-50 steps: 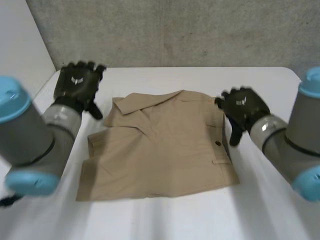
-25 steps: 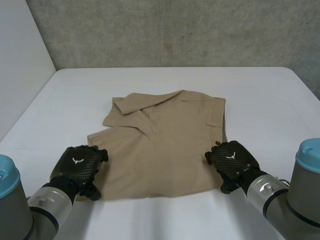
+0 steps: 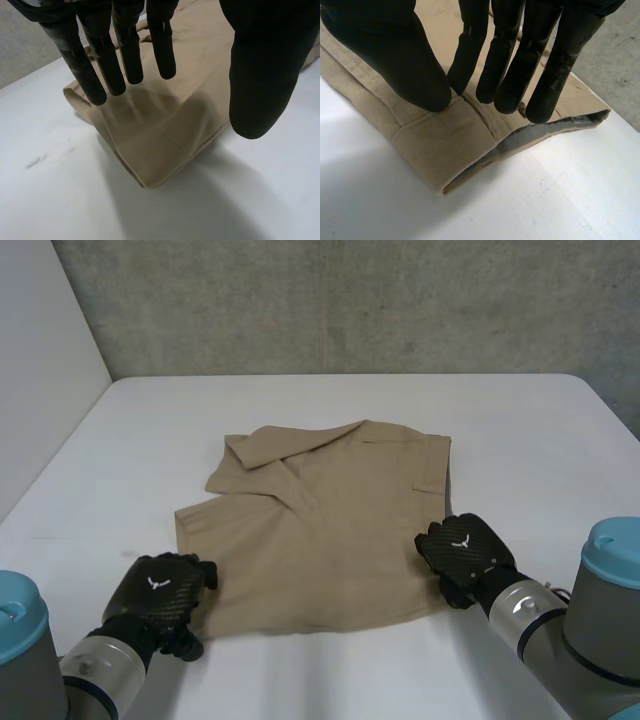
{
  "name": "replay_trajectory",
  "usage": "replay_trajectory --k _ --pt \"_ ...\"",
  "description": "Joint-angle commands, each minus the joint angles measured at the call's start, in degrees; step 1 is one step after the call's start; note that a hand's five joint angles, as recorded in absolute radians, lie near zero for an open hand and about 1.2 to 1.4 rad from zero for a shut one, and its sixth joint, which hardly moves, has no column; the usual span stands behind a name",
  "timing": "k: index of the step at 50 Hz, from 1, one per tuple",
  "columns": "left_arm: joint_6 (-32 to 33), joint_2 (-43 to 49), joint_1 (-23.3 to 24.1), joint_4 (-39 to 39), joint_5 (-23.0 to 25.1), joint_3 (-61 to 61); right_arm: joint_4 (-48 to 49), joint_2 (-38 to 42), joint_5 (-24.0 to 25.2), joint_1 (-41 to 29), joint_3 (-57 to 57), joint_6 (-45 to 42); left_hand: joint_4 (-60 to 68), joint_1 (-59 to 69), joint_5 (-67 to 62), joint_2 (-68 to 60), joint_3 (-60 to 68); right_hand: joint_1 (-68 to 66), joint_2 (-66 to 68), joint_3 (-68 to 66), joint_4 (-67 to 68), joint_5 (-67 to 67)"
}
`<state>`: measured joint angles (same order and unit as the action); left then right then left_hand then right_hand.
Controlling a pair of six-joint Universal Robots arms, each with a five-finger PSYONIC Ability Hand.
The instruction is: Fold the shorts.
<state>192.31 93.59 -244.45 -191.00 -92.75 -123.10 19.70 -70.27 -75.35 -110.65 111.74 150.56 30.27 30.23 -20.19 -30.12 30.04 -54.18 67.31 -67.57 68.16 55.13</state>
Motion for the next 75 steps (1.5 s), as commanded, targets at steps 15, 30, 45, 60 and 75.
replay_trajectory --k 15,30,45,60,75 --pt "0.5 6.6 -2.1 -7.5 -0.3 0.2 -0.6 -0.1 -1.5 -0.1 -1.6 1.9 19.9 20.0 -20.0 -20.1 20.2 -25.8 12.7 -12.4 11.8 14.9" --pt "0.5 9.4 -3.9 -9.4 -0.4 5.1 -8.2 -2.3 -4.3 0.0 -3.1 6.4 49.7 49.8 -49.8 -49.9 50.0 12.9 -26.1 26.3 -26.9 -23.9" --pt "0.5 11.7 -4.0 -7.8 -0.4 11.0 -9.7 -7.0 -3.7 1.5 1.5 7.7 49.7 49.8 -49.8 -49.9 50.0 18.5 -31.7 31.9 -32.5 -29.5" --pt "0.4 12.3 -4.4 -7.3 -0.2 12.6 -1.2 -1.1 -4.4 0.5 0.5 7.4 49.7 49.8 -49.8 -49.9 50.0 17.7 -30.8 31.1 -31.7 -28.6" --pt "0.5 10.2 -4.1 -5.0 -0.2 13.9 -2.4 -0.6 -4.8 0.6 -5.8 7.5 49.7 49.8 -49.8 -49.9 50.0 -25.8 12.7 -12.4 11.8 14.9"
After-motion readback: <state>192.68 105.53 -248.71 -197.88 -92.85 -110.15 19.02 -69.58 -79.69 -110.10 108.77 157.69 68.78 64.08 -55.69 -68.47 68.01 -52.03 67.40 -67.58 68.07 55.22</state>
